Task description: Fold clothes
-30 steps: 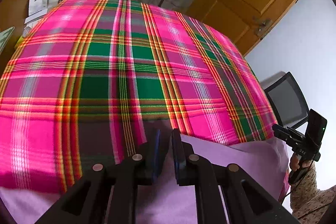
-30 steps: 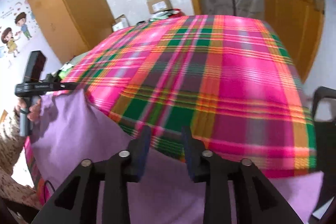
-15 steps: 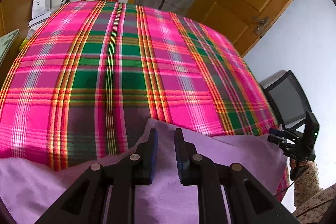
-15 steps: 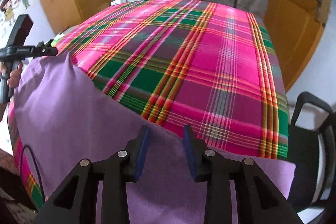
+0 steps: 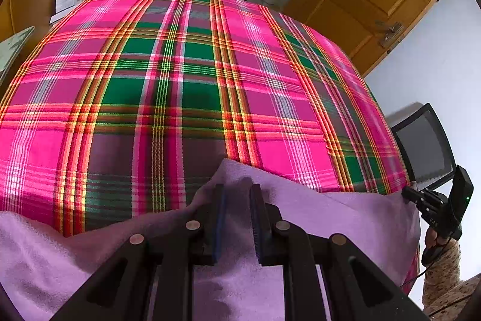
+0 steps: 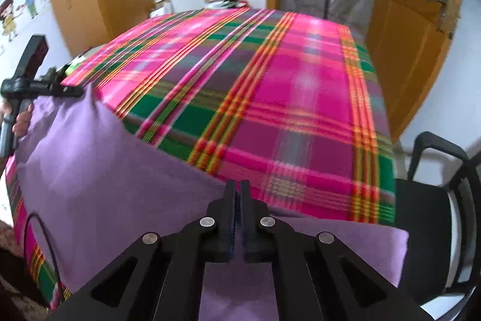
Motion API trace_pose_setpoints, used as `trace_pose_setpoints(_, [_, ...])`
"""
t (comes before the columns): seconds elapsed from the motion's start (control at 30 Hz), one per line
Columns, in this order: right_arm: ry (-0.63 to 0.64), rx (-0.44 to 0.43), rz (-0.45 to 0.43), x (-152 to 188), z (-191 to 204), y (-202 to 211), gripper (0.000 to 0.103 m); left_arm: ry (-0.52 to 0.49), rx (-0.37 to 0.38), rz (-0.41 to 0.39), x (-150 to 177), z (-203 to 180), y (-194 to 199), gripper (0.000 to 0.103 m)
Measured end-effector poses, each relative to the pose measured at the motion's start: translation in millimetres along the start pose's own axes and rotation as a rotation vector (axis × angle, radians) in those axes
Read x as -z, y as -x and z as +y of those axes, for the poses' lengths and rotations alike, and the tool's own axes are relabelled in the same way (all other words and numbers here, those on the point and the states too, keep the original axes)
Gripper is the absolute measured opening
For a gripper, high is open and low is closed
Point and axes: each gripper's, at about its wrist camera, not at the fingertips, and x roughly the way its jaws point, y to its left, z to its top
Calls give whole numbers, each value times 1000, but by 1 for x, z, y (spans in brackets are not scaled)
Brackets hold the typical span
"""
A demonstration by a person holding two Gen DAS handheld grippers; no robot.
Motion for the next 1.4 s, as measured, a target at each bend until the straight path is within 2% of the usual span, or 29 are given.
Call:
trace_pose_setpoints(0.13, [-71, -2, 9, 4, -14, -4, 1, 9, 4, -8, 0, 0, -1, 16])
trace_pose_setpoints(0.23, [-80, -47, -12, 4, -14, 0, 4, 9, -2, -11, 0, -1, -2, 16])
trace_pose_setpoints(0.3, [-52, -86, -27, 0, -7, 2, 9, 3, -7, -11, 1, -3, -1, 17])
trace_pose_setpoints(0.37, [-13, -119, -30, -5, 3, 2, 28, 1, -5, -12, 1, -3, -1, 20])
trace_pose_setpoints(0.47, [32, -178, 1, -13, 16, -9, 32, 12, -2, -17, 1, -2, -1, 21])
trace_pose_setpoints(0.6, [67, -197, 43, -12, 25, -22, 35, 14, -3, -19, 1, -2, -2, 21])
trace_pose_setpoints(0.7, [55, -202, 32, -11, 21, -23, 29, 17, -3, -19, 0, -2, -2, 21])
trace_pose_setpoints(0.77, [46, -210, 23, -11, 19, -20, 5, 18, -3, -19, 0, -3, -3, 21])
trace_pose_setpoints(0.93, [23, -249, 15, -9, 15, -18, 2, 23, -4, -23, -1, -3, -4, 22])
trace_pose_setpoints(1.03, [-43, -211, -30, -10, 4, -14, 2, 23, -3, -25, 0, -3, -4, 21])
trace_pose_setpoints(1.17, [-58, -128, -14, -10, 0, -20, 0, 28, -5, -27, -1, -3, -5, 22])
trace_pose_setpoints(1.4, [-129, -118, -40, -2, -12, 0, 6, 33, -13, -25, 6, -6, 1, 22])
